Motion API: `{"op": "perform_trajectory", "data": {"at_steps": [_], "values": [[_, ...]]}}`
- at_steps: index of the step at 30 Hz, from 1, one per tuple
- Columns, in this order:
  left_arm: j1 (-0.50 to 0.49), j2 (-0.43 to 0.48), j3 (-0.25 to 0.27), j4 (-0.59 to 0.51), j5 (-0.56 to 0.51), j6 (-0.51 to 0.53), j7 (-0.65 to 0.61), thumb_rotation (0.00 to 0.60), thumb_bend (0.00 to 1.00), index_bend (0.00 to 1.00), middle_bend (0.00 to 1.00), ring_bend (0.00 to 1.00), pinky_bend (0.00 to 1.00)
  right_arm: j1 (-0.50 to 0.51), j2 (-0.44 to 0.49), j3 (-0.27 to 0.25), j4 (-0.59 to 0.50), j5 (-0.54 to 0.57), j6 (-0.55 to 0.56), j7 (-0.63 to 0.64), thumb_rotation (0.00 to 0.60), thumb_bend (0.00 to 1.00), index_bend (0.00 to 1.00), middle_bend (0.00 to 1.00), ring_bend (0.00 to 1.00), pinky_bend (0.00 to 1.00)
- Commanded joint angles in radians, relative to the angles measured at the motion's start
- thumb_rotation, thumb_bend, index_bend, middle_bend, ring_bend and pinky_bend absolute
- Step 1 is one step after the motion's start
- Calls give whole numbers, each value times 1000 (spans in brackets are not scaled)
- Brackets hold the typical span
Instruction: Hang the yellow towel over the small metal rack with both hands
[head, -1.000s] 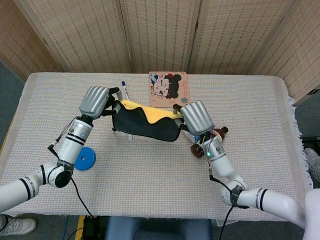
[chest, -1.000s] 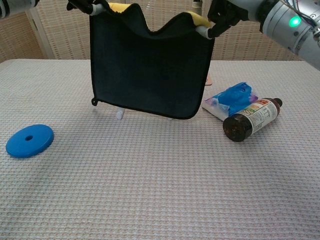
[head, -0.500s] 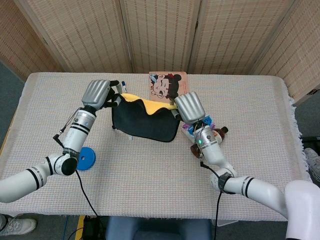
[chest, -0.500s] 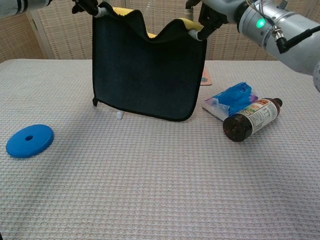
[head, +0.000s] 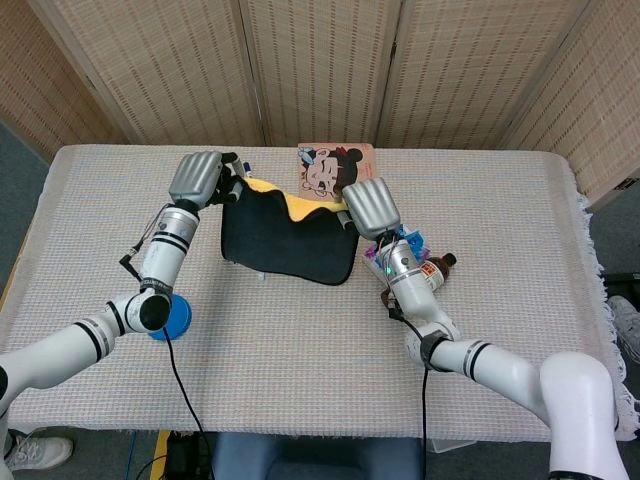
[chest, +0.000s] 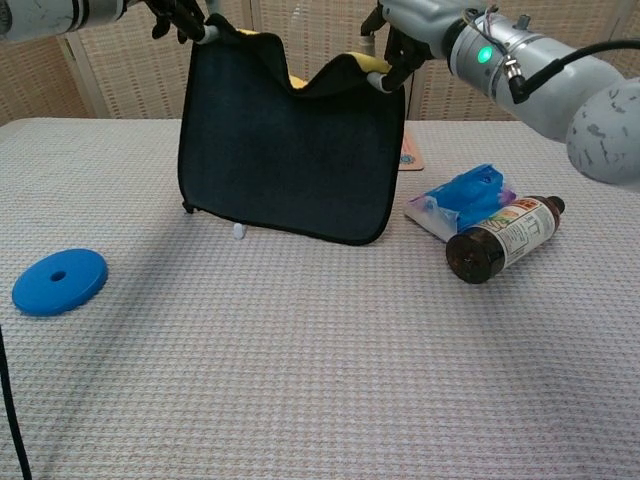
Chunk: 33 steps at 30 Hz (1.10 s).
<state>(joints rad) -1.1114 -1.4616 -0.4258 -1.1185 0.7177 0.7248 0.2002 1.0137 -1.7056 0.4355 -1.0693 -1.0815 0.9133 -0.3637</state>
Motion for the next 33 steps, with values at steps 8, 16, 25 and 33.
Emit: {"op": "perform_trajectory", "data": {"at_steps": [8, 16, 25, 33], "values": [[-30, -45, -2, 83, -12, -12, -23, 600, 147, 76, 35, 0, 264, 7, 19, -16, -11, 59, -12, -51, 600, 284, 0, 938, 1000, 976], [11, -3, 9, 31, -22, 2, -40, 600, 136, 14, 0, 0, 258, -52, 89, -64, -98, 41, 21, -35, 600, 285, 0, 890, 988, 974], [167, 112, 62, -243, 48, 173, -62, 600, 136, 23, 0, 0, 252, -182, 267, -138, -346, 3, 93, -17, 600, 329, 0, 585, 627, 794], [359, 225, 149, -475, 204, 382, -97, 600, 135, 93, 2, 0, 248, -320, 463, -240, -582, -99, 182, -2, 600, 347, 0, 272, 256, 424]]}}
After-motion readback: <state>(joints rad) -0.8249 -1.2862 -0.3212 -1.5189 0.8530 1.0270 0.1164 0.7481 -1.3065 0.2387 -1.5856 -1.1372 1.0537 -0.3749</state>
